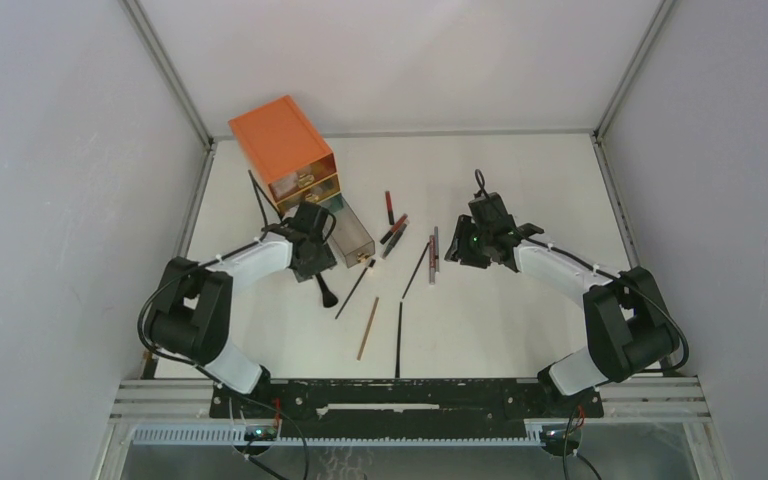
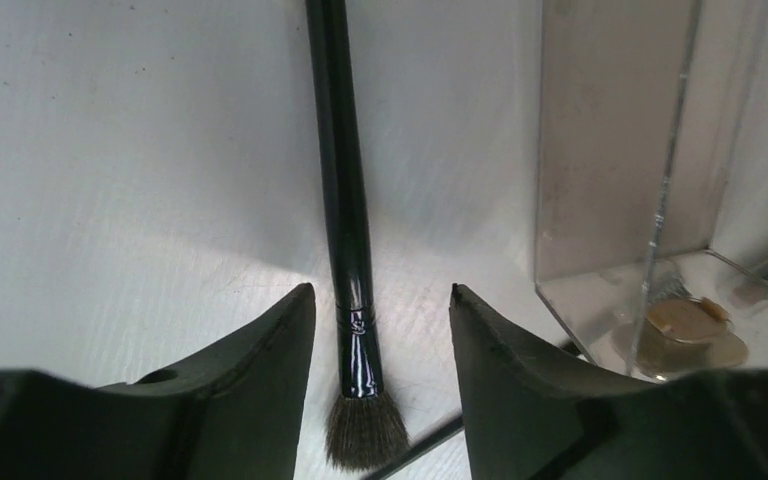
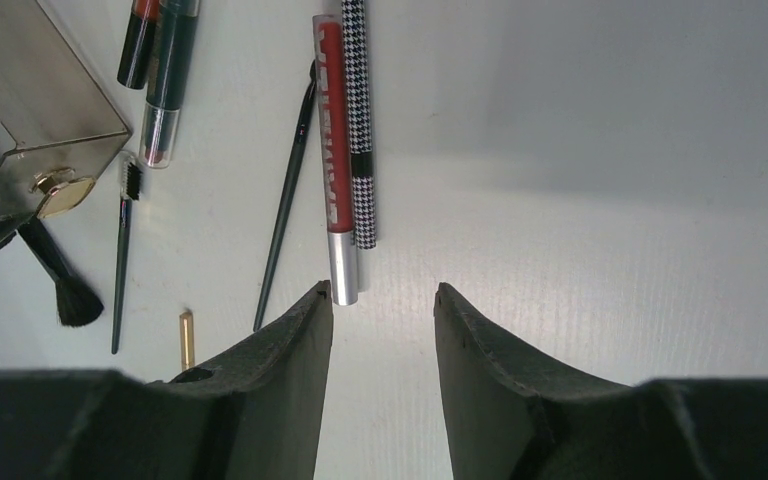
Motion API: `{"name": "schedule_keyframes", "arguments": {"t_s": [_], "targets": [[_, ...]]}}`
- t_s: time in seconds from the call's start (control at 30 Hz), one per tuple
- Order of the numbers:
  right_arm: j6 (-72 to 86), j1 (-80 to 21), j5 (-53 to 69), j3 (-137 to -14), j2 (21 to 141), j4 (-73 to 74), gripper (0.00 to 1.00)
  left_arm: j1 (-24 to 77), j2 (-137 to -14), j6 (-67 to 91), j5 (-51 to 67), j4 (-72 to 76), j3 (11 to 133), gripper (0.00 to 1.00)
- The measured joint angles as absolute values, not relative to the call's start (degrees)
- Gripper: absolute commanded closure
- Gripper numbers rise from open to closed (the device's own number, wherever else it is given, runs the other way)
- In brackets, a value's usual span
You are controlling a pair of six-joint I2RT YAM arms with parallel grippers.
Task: Organize the makeup
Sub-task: Pick up the makeup brush from the center of the board.
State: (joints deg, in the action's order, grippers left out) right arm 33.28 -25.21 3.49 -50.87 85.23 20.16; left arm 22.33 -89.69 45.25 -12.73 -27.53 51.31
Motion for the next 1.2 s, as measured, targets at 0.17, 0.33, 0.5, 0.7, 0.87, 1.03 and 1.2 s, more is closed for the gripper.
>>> {"name": "schedule_keyframes", "arguments": {"t_s": [0.17, 0.33, 0.5, 0.7, 0.87, 1.03, 1.2], "targets": [[33.28, -25.21, 3.49, -50.87, 85.23, 20.1, 0.5, 21.74, -92.42, 47.4, -12.97, -27.83, 51.11, 0.48], [33.28, -25.21, 3.49, -50.87, 85.23, 20.05, 0.5, 21.65, -92.71, 48.07, -13.39, -27.64, 51.24, 0.59], [33.28, -25.21, 3.49, -50.87, 85.23, 20.05, 0.51, 21.28, -92.55, 48.6, -14.22, -28.77, 51.27, 0.8], [33.28, -25.21, 3.49, -50.87, 85.23, 20.05, 0.51, 21.12, -89.56, 49.47, -12.84, -31.77, 51.05, 0.92], [33.3, -25.21, 3.46, -50.87, 85.23, 20.03, 0.51, 21.15, -78.91, 49.6, -9.32, -32.97, 51.11, 0.92], [33.3, -25.21, 3.49, -50.61, 85.21, 19.9, 0.51, 21.71, -72.62, 49.58, -3.79, -33.32, 52.34, 0.91], [33.32, -25.21, 3.46, -50.59, 85.19, 19.92, 0.51, 21.91, -73.95, 49.56, 2.35, -33.12, 55.99, 0.89]]}}
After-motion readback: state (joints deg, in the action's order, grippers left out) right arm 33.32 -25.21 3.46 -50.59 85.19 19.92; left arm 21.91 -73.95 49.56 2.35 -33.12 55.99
